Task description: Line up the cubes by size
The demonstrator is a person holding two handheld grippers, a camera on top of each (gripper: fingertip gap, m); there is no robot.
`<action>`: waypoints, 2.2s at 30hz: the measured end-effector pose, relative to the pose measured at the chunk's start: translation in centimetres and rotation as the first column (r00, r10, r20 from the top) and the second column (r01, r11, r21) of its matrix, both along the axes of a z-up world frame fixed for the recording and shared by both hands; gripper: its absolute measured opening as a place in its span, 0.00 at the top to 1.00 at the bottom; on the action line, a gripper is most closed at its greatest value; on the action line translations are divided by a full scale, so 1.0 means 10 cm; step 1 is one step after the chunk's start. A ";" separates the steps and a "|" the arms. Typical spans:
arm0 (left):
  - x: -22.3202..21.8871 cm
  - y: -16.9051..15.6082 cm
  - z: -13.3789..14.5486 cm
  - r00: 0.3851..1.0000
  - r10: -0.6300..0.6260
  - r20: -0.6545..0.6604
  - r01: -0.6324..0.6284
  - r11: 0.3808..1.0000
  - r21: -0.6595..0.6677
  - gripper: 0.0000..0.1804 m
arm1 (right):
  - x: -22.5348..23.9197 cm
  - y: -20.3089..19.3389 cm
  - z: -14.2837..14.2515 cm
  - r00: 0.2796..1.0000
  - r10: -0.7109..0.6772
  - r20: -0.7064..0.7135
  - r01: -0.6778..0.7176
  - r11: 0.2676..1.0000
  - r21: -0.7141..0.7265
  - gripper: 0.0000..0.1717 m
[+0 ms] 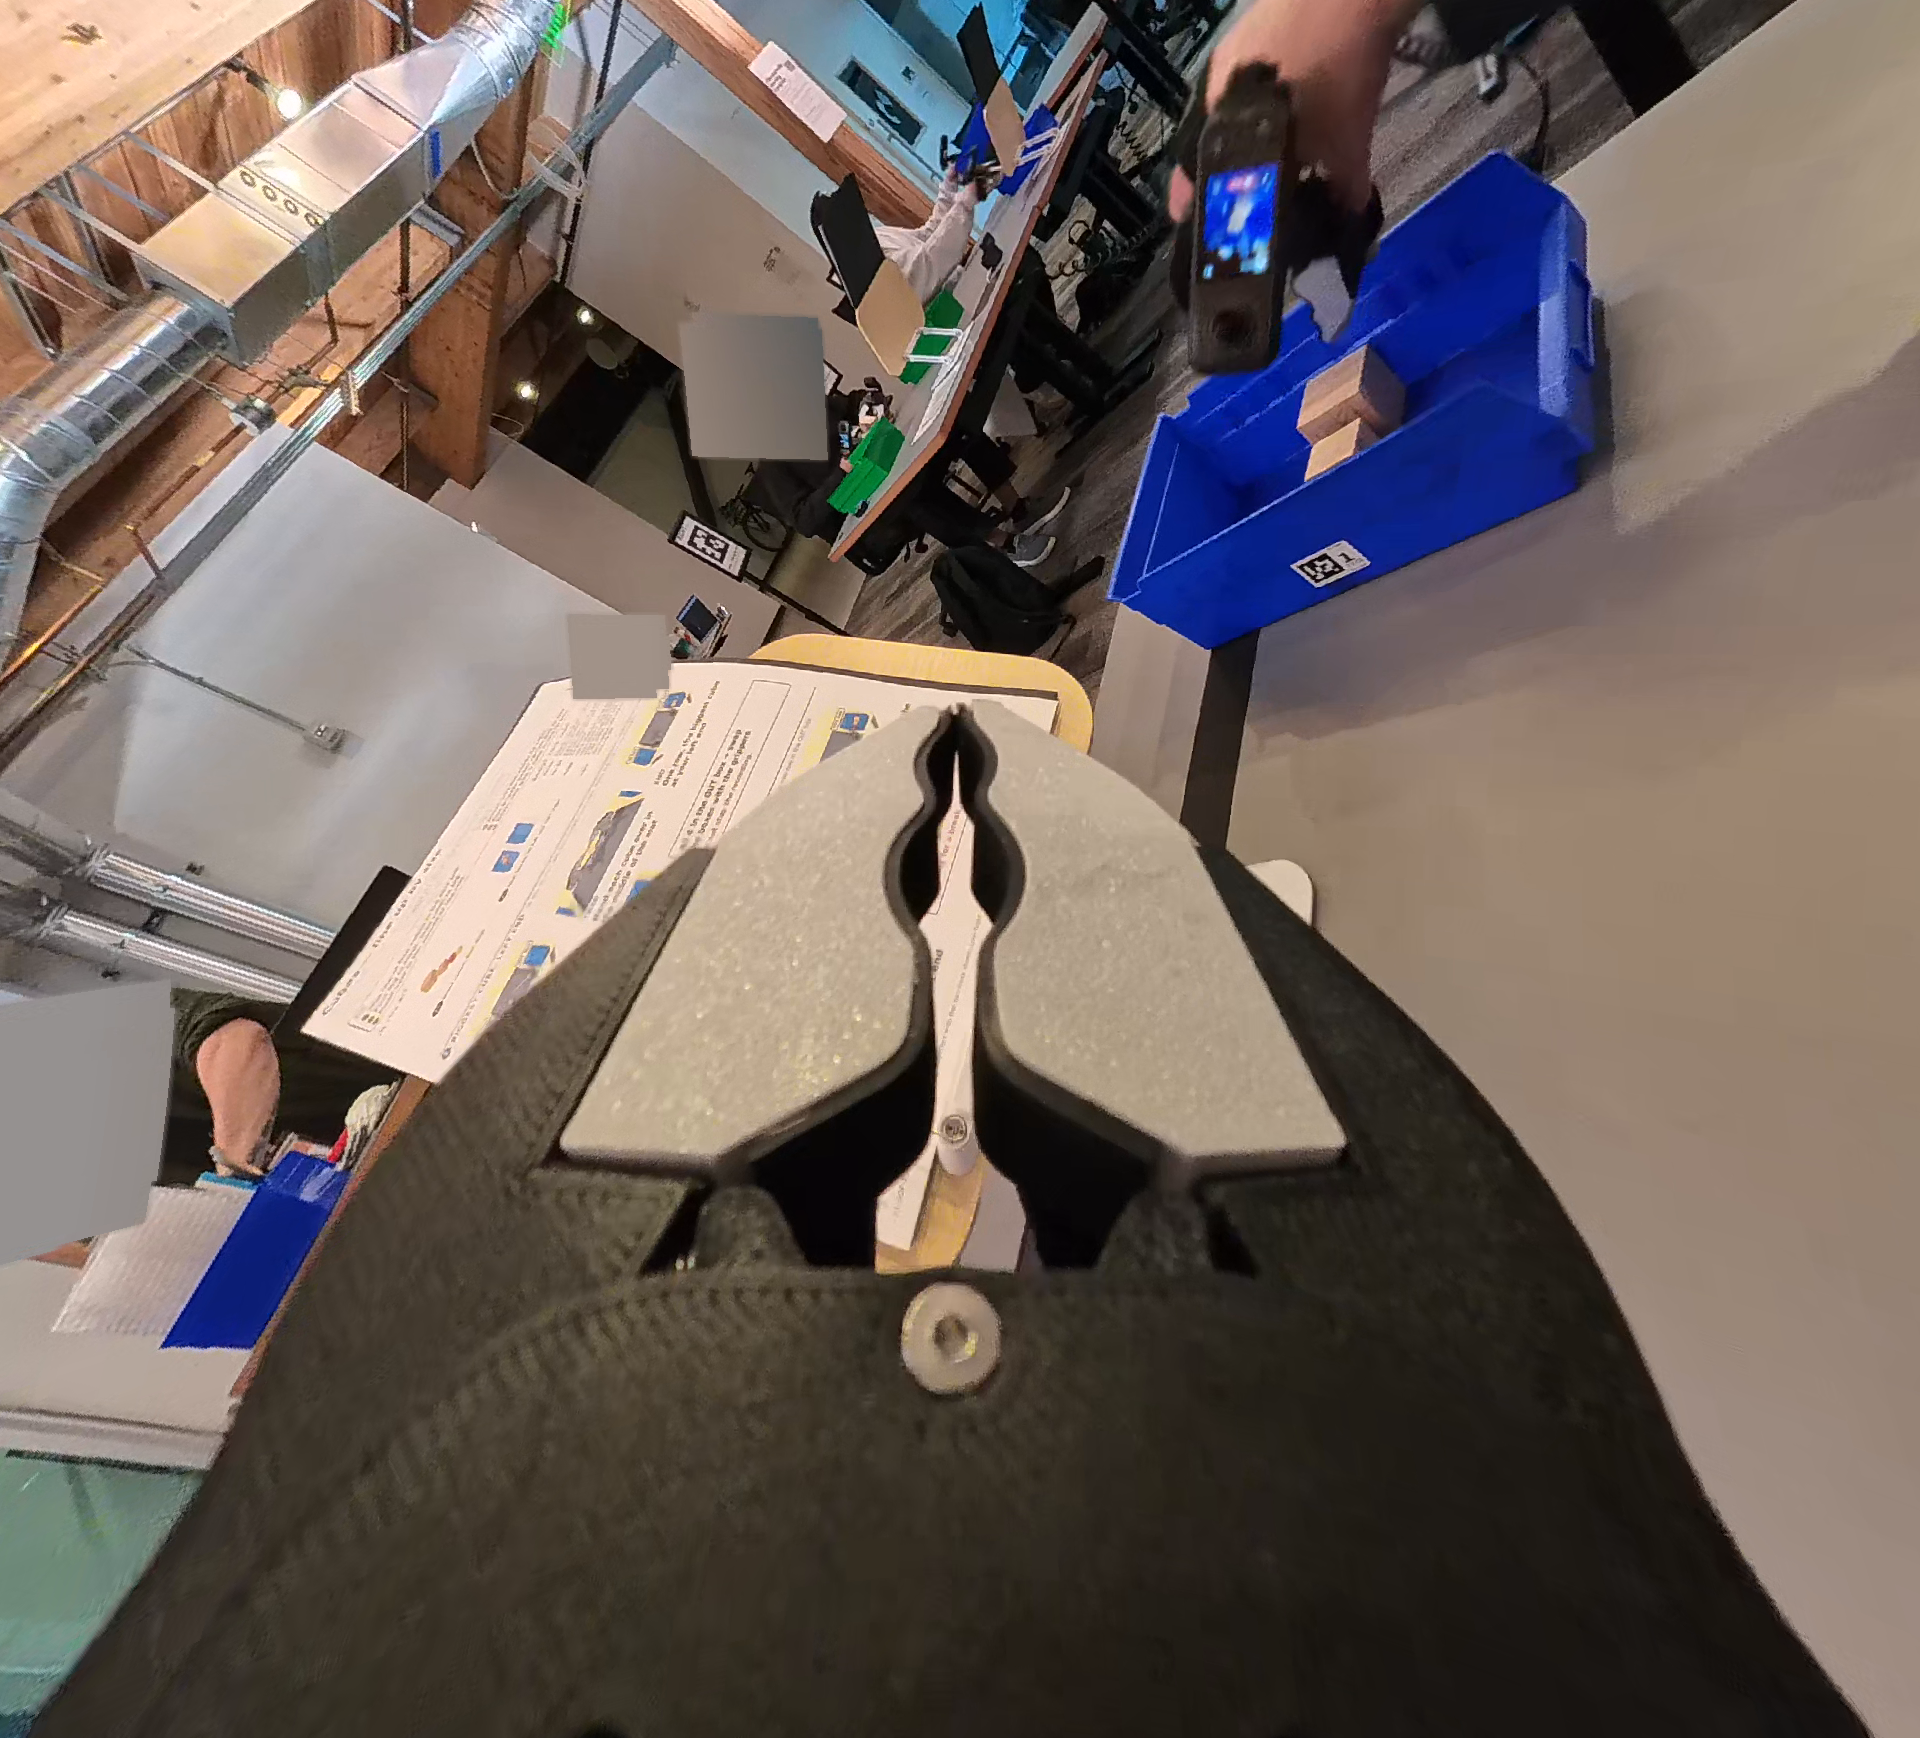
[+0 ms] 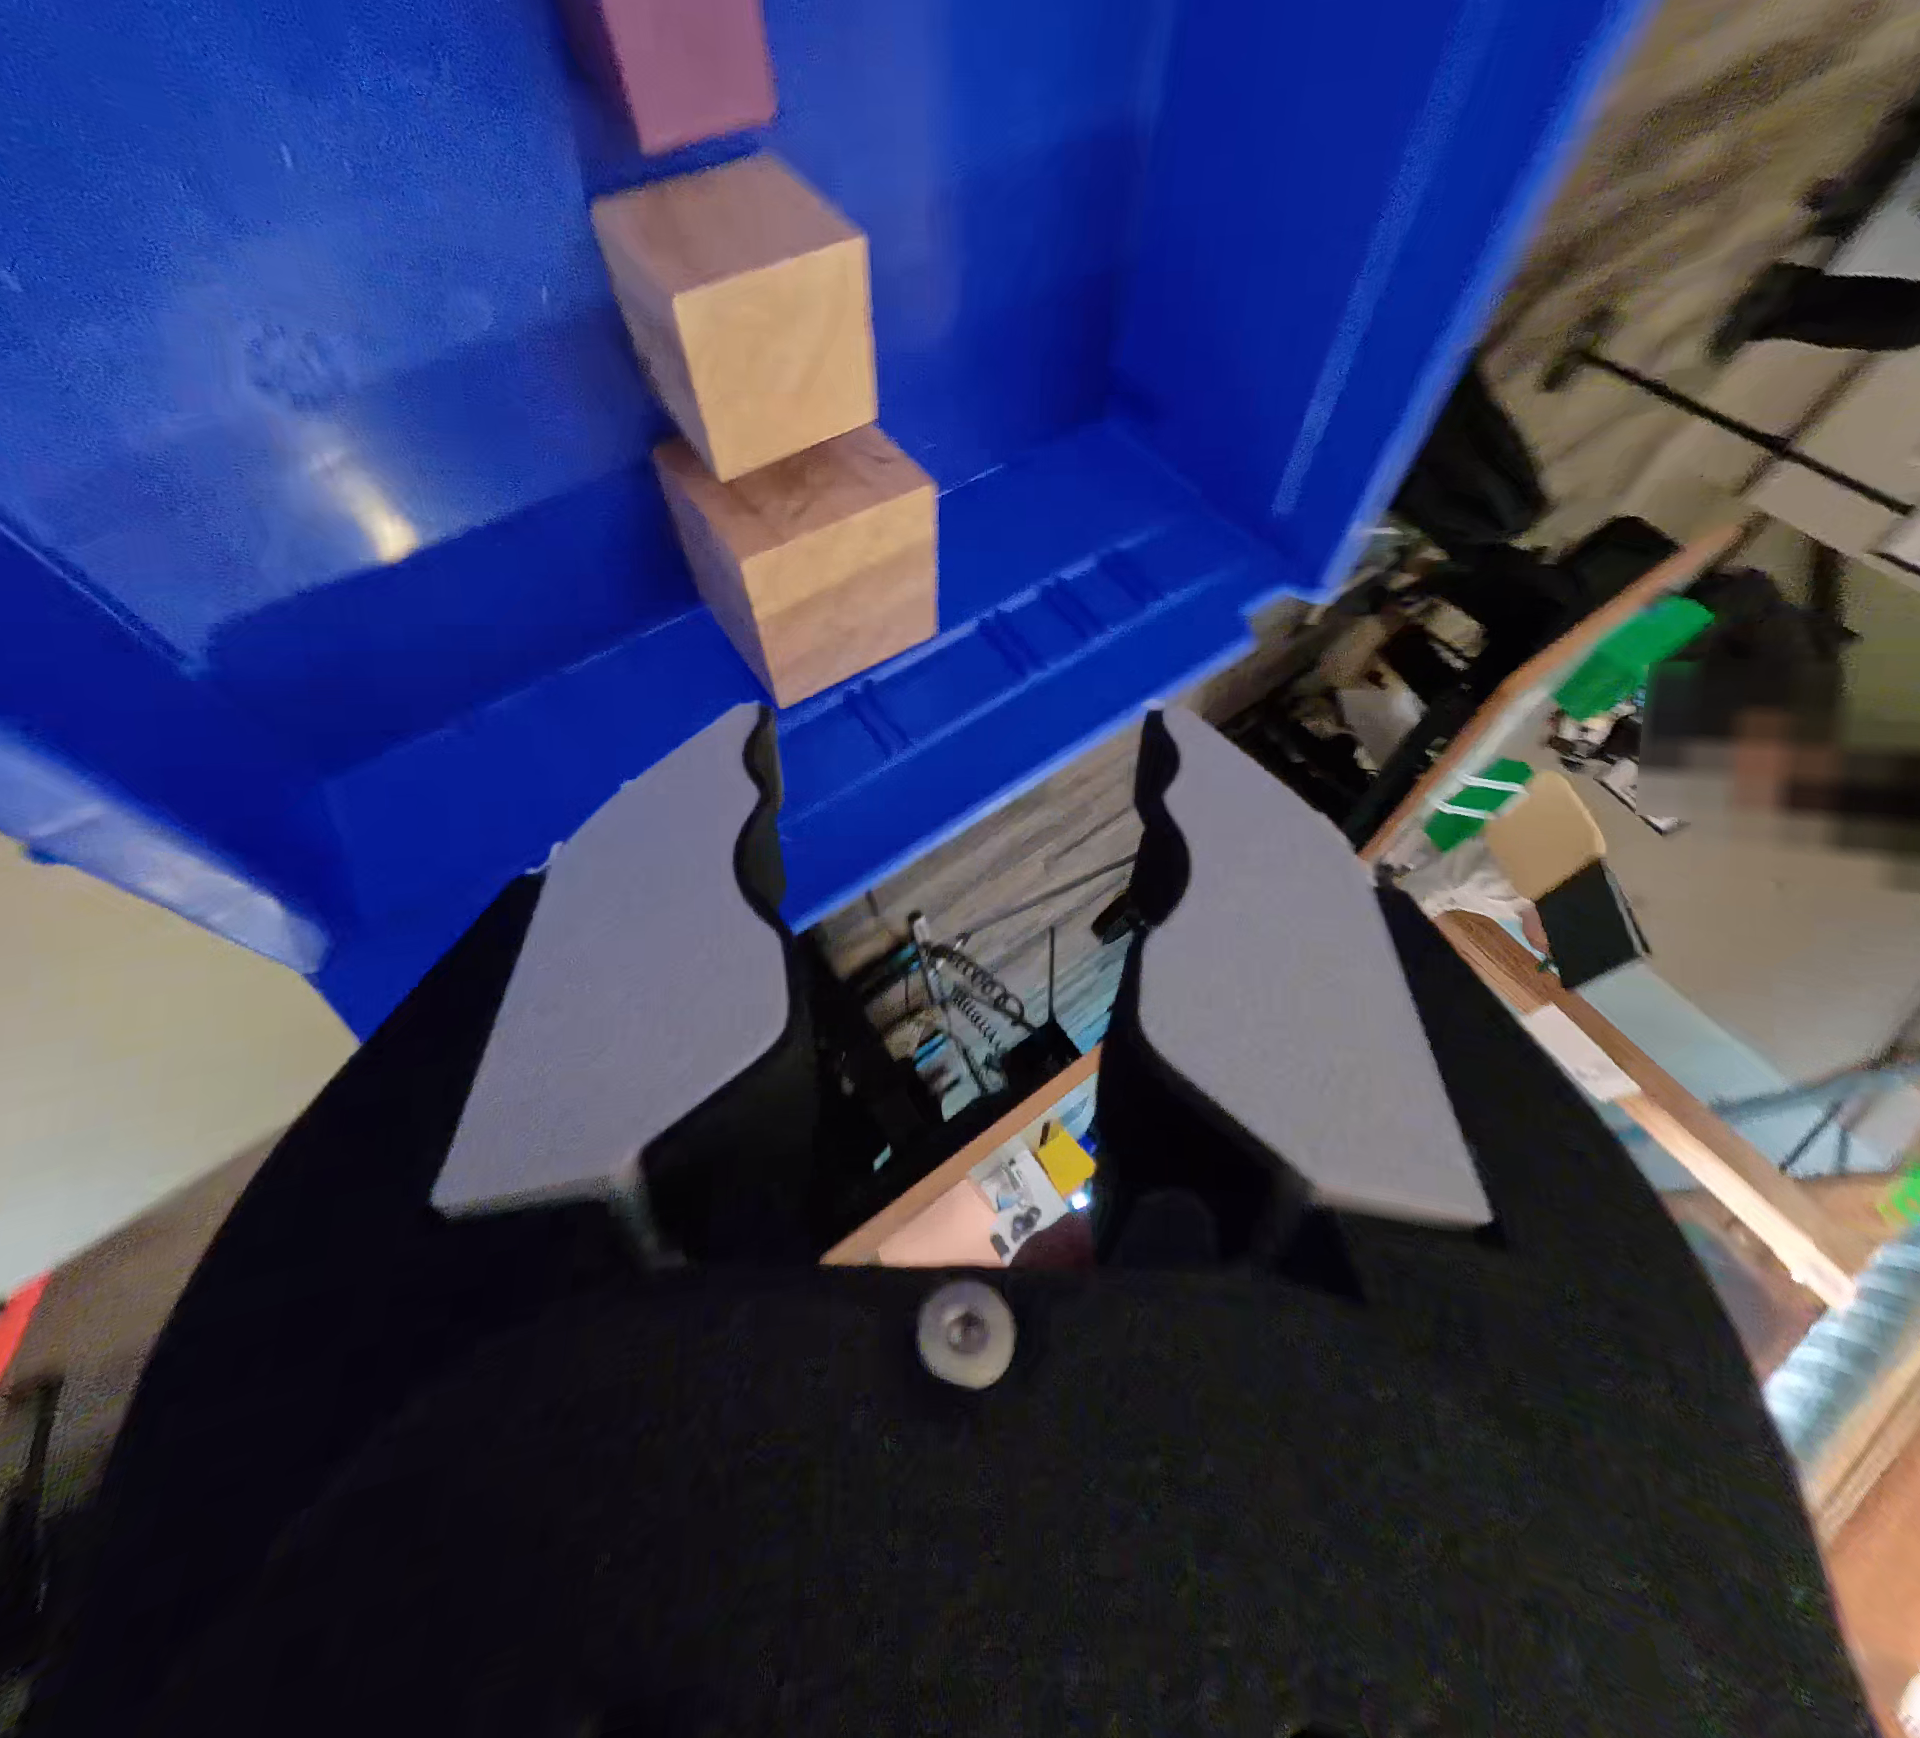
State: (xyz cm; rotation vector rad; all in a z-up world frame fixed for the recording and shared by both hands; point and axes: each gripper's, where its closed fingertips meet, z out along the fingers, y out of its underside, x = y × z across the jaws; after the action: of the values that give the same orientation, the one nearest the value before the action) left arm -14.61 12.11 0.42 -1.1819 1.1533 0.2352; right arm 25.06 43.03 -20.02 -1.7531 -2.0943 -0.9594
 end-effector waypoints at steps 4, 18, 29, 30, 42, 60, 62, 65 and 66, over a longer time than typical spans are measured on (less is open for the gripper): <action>0.03 0.03 -0.01 1.000 0.025 0.010 -0.025 1.000 -0.012 0.98 | -0.56 -0.52 0.45 0.968 0.081 -0.236 -0.054 0.991 0.119 0.76; 0.36 0.12 -0.44 0.972 0.130 0.194 -0.097 0.981 -0.170 0.90 | -3.36 -2.35 1.14 0.107 0.260 -0.960 -0.258 0.939 0.226 0.82; -0.33 0.67 -1.94 0.739 0.474 0.478 -0.304 0.869 -0.391 0.86 | -3.69 -2.22 0.20 -0.138 0.133 -0.981 -0.155 0.976 0.154 0.83; -0.35 0.70 -2.04 0.740 0.484 0.468 -0.323 0.865 -0.384 0.86 | -3.68 -2.20 0.12 -0.148 0.139 -0.979 -0.143 0.977 0.160 0.83; -0.38 0.84 -2.33 0.736 0.554 0.388 -0.404 0.820 -0.405 0.75 | -3.71 -2.14 -0.24 -0.075 0.172 -0.982 -0.159 0.970 0.182 0.79; -0.42 0.95 -2.48 0.743 0.610 0.277 -0.491 0.777 -0.394 0.58 | -3.74 -2.11 -0.30 -0.026 0.187 -0.982 -0.153 0.970 0.189 0.68; -0.40 0.96 -2.50 0.745 0.607 0.277 -0.481 0.776 -0.407 0.58 | -3.74 -2.12 -0.29 -0.026 0.193 -0.981 -0.155 0.969 0.195 0.68; -0.42 0.96 -2.52 0.742 0.610 0.276 -0.478 0.772 -0.420 0.58 | -3.74 -2.11 -0.30 -0.019 0.199 -0.980 -0.153 0.968 0.199 0.68; -0.42 0.96 -2.52 0.741 0.610 0.279 -0.477 0.772 -0.421 0.59 | -3.74 -2.11 -0.30 -0.018 0.199 -0.980 -0.153 0.968 0.199 0.69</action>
State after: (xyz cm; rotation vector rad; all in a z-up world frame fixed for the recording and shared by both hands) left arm -18.81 21.74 -24.80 -1.7684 0.4506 0.2402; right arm -12.31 21.97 -23.04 -1.2764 -1.1085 0.4457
